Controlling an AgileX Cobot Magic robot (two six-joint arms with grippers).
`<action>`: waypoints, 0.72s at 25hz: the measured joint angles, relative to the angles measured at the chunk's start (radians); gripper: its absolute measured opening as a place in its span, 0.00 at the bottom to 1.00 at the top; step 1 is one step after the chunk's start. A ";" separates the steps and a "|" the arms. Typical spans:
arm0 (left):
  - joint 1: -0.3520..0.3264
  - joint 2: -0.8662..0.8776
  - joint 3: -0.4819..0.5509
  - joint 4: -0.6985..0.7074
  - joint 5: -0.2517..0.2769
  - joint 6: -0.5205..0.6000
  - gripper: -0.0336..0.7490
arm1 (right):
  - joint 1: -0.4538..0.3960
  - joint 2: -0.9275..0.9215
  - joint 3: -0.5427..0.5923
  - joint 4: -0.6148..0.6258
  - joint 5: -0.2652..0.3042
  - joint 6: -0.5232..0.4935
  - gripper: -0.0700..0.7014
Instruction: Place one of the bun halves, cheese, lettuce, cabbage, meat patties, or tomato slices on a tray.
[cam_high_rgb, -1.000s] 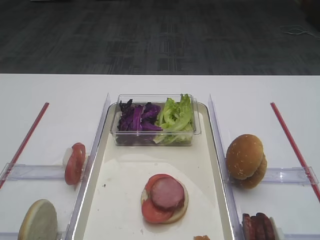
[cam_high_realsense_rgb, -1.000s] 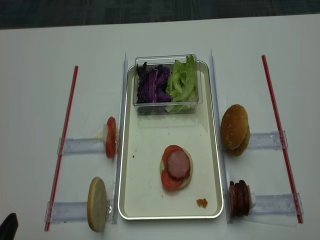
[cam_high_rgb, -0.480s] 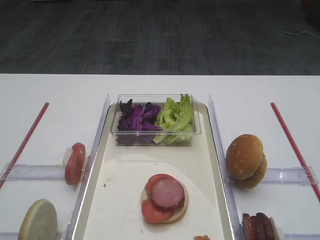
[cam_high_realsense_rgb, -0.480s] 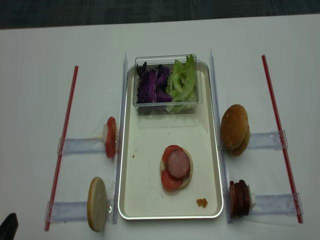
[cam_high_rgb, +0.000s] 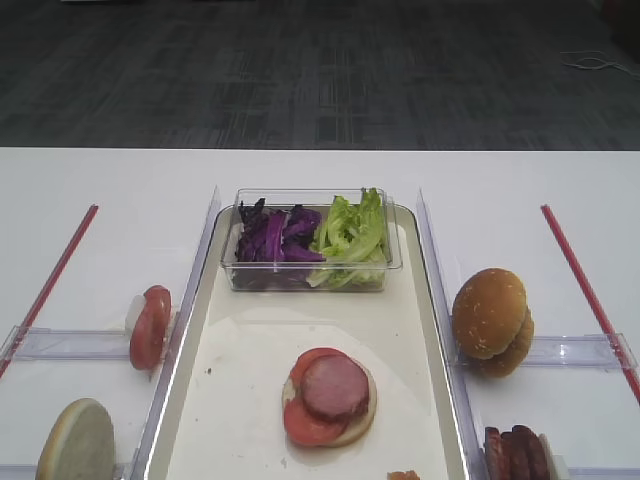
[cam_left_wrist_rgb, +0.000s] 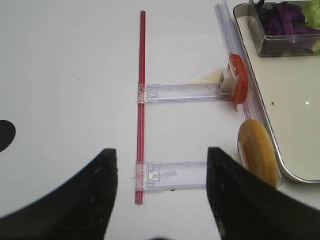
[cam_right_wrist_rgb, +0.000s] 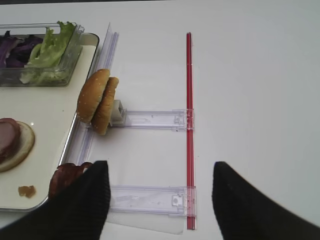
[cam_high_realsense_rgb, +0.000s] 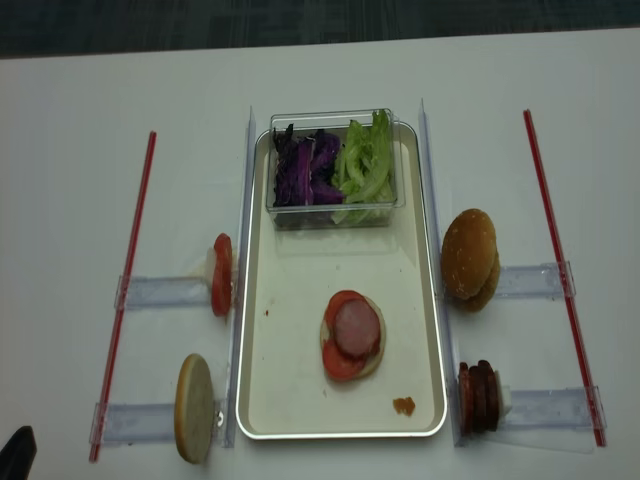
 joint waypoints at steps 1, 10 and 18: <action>0.000 0.000 0.000 0.000 0.000 0.000 0.57 | 0.000 0.000 0.000 0.000 0.000 0.000 0.68; 0.000 0.000 0.000 0.000 0.000 0.000 0.57 | 0.000 0.000 0.000 0.000 0.000 0.000 0.68; 0.000 0.000 0.000 0.000 0.000 0.000 0.57 | 0.000 0.000 0.000 0.000 0.000 0.000 0.68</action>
